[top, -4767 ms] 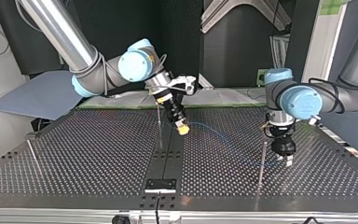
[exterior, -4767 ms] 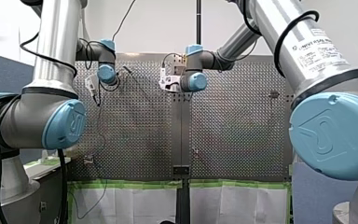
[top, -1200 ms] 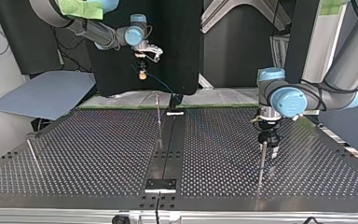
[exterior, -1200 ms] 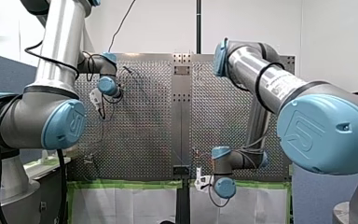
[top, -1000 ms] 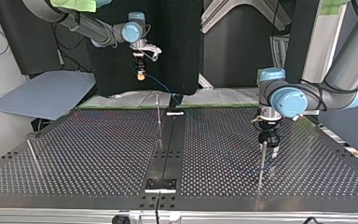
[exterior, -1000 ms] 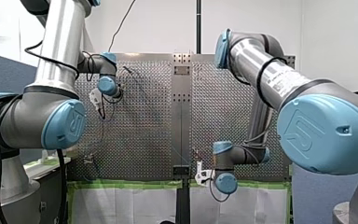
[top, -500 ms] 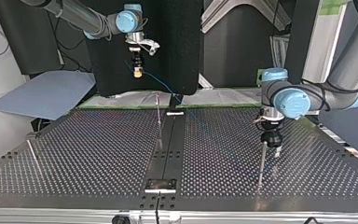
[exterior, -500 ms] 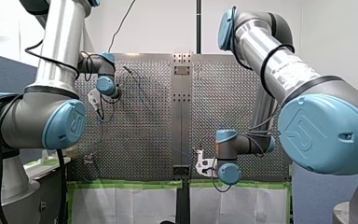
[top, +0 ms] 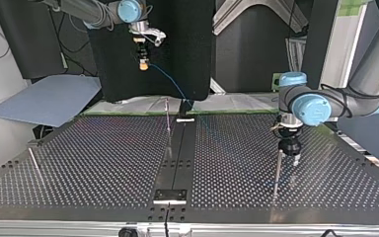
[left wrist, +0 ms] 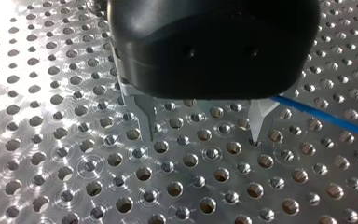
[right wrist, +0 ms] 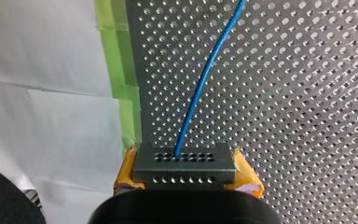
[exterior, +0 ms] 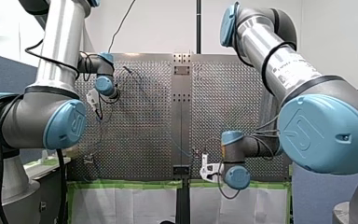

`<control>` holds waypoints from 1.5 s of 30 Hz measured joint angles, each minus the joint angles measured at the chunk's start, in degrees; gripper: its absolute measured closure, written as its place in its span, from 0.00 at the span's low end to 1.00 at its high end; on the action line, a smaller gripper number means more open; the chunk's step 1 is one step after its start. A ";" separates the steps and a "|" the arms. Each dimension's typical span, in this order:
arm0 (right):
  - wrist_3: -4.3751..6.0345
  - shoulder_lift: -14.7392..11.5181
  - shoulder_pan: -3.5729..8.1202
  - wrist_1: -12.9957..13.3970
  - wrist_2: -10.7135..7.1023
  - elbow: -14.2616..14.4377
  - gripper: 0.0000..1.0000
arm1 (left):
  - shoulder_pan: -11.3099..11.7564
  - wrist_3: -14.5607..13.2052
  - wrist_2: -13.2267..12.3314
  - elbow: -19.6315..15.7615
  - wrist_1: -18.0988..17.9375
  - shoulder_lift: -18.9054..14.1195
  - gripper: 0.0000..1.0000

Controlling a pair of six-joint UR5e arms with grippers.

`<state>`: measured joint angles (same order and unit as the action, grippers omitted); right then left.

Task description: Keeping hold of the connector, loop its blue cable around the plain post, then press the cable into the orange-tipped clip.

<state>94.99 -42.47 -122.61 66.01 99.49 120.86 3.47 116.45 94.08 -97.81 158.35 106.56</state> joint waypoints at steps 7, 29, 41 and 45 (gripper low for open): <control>0.06 -0.01 0.64 3.29 -3.46 0.80 1.00 | -0.03 0.79 -0.15 -0.01 0.11 0.00 0.00; 0.16 0.05 4.29 8.03 -13.16 0.83 1.00 | 0.86 12.59 -4.43 -0.08 1.04 -0.01 0.00; -0.19 0.05 4.61 7.68 -13.27 0.84 1.00 | 2.05 18.37 -5.40 -1.68 1.52 -1.06 0.00; -0.22 0.05 4.62 7.66 -13.27 0.83 1.00 | 2.37 18.69 -6.29 -2.55 1.09 -1.94 0.00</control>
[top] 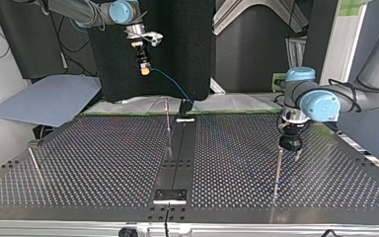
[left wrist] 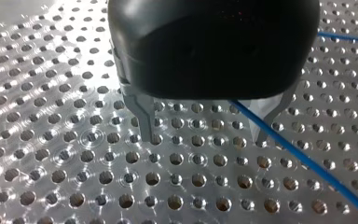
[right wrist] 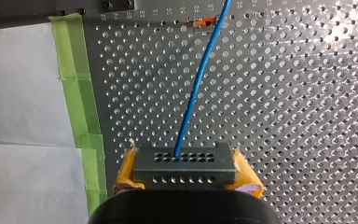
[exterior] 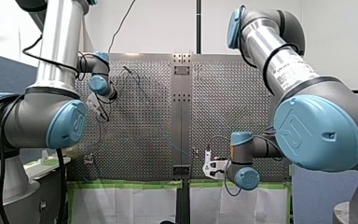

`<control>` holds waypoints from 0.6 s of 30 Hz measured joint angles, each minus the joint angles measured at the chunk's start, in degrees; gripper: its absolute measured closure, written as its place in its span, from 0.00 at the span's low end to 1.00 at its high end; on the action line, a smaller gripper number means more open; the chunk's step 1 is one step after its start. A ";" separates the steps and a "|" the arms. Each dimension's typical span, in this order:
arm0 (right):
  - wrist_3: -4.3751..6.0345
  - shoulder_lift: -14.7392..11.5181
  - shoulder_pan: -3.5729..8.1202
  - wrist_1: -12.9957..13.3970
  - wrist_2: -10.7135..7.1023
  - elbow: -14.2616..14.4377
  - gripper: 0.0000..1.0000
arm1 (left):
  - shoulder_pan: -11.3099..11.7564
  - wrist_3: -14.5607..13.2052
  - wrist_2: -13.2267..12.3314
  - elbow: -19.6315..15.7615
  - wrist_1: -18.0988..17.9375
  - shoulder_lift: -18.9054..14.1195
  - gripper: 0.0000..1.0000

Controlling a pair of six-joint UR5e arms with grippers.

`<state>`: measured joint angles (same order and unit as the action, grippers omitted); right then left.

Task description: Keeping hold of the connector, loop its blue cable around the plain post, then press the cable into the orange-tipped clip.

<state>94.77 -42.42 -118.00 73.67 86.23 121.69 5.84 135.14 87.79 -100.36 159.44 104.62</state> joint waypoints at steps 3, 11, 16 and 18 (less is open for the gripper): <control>-0.01 0.00 0.01 -0.03 0.00 0.00 1.00 | 0.14 -0.18 -0.80 -0.42 -0.05 -0.34 0.00; -0.01 0.00 0.01 -0.28 0.00 0.00 1.00 | 0.25 -1.64 -1.47 -1.42 0.54 -1.32 0.00; -0.01 0.00 0.00 -0.35 0.01 0.00 1.00 | 0.11 -2.28 -2.67 -3.35 0.53 -2.75 0.00; -0.01 0.00 0.00 -0.39 0.01 0.00 1.00 | 0.07 -2.53 -3.20 -4.12 0.52 -3.30 0.00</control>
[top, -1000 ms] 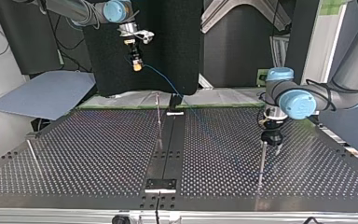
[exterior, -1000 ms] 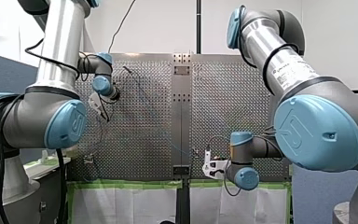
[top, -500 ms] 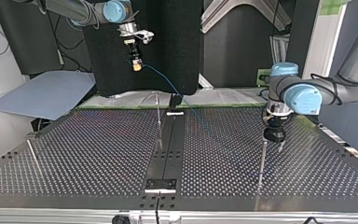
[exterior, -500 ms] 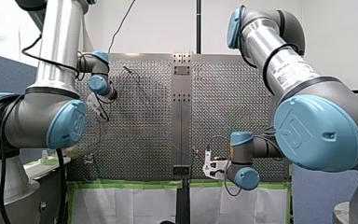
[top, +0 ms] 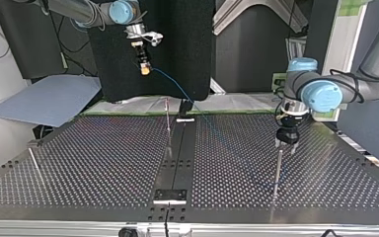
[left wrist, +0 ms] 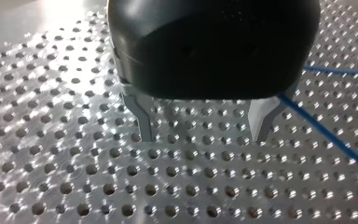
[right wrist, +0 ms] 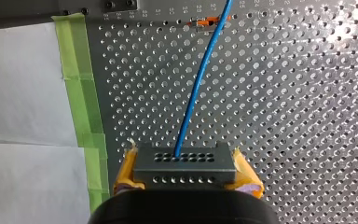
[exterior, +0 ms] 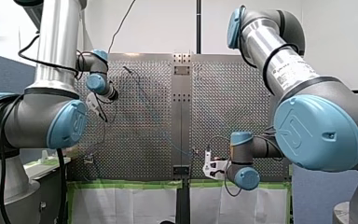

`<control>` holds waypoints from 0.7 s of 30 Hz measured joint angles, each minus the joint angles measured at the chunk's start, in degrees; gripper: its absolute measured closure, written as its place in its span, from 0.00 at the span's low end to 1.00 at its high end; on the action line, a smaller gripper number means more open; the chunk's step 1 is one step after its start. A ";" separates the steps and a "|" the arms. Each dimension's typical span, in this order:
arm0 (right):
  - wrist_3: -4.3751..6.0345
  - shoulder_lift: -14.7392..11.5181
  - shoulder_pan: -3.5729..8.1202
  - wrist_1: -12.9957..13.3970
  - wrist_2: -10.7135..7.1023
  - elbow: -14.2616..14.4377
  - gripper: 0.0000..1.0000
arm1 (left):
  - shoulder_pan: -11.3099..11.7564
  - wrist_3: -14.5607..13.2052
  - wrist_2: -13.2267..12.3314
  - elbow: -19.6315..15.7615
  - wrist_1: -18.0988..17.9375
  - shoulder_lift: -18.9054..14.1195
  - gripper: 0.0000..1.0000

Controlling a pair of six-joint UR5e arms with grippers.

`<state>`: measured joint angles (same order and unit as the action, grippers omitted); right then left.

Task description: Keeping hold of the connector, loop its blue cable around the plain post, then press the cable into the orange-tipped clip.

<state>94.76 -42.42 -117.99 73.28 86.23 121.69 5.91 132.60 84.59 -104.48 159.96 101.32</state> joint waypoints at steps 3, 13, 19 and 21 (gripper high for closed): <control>0.00 0.00 0.00 -0.04 0.00 0.01 1.00 | -0.19 -0.52 -0.97 -1.21 0.03 -0.99 0.00; 0.00 0.00 0.00 -0.06 0.01 0.01 1.00 | -0.62 -1.03 -3.41 -4.14 0.39 -4.49 0.00; 0.00 -0.02 0.00 -0.06 0.07 0.01 1.00 | -0.88 -1.02 -3.38 -5.88 0.68 -7.83 0.00; 0.00 -0.01 0.00 -0.06 0.08 0.00 1.00 | -0.90 -0.90 -3.39 -6.78 0.67 -8.94 0.00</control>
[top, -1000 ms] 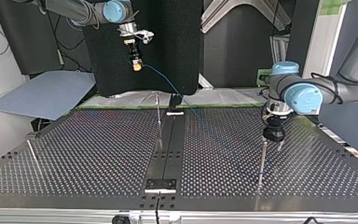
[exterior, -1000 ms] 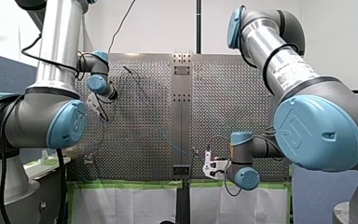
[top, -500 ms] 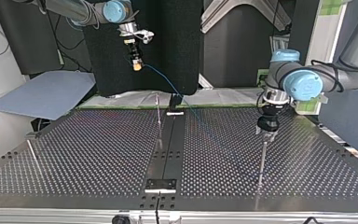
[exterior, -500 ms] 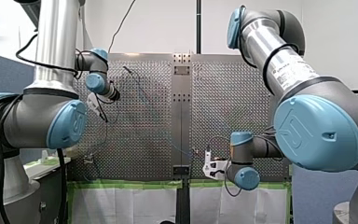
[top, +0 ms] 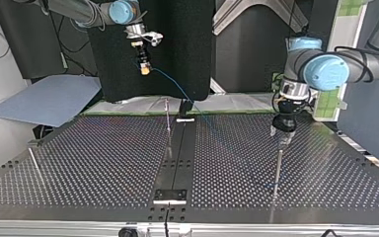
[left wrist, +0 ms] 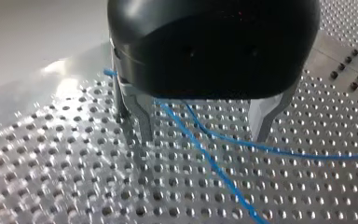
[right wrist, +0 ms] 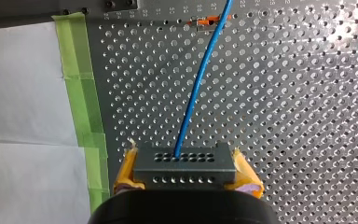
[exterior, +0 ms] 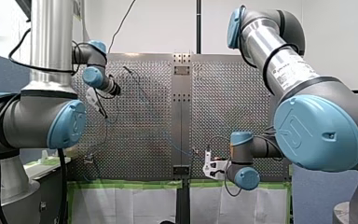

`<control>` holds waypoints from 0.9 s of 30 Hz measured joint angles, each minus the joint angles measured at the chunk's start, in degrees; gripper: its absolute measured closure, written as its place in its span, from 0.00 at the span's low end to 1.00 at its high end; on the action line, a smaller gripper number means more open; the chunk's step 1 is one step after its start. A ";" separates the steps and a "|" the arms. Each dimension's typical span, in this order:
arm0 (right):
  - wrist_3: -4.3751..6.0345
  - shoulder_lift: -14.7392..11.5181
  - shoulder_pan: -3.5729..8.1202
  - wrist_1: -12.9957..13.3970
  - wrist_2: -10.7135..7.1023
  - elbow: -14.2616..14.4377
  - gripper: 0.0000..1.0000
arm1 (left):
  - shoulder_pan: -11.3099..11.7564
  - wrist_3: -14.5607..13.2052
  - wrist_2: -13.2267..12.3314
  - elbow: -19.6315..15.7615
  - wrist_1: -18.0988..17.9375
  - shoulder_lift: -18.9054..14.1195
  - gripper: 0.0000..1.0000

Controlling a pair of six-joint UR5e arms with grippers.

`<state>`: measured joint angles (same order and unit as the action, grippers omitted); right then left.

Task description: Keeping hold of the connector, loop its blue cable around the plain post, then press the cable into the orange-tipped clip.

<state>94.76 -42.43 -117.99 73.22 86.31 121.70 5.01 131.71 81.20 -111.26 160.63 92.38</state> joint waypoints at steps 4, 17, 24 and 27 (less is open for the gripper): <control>0.00 -0.01 0.00 0.00 0.00 0.00 1.00 | -0.01 0.09 0.05 -1.90 0.52 -2.69 0.00; 0.43 -0.01 0.01 0.00 0.00 -0.06 1.00 | -0.03 -2.33 2.03 0.84 6.82 -9.83 0.00; 0.83 -0.04 0.11 0.00 -0.05 -0.15 1.00 | -0.19 -6.46 5.83 5.05 11.02 -14.06 0.00; 0.86 -0.03 0.24 -0.12 -0.12 -0.21 1.00 | -0.35 -8.11 7.46 6.70 12.67 -15.71 0.00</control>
<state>95.62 -42.46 -117.75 73.10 86.19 121.49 4.66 123.60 88.66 -104.56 173.31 76.67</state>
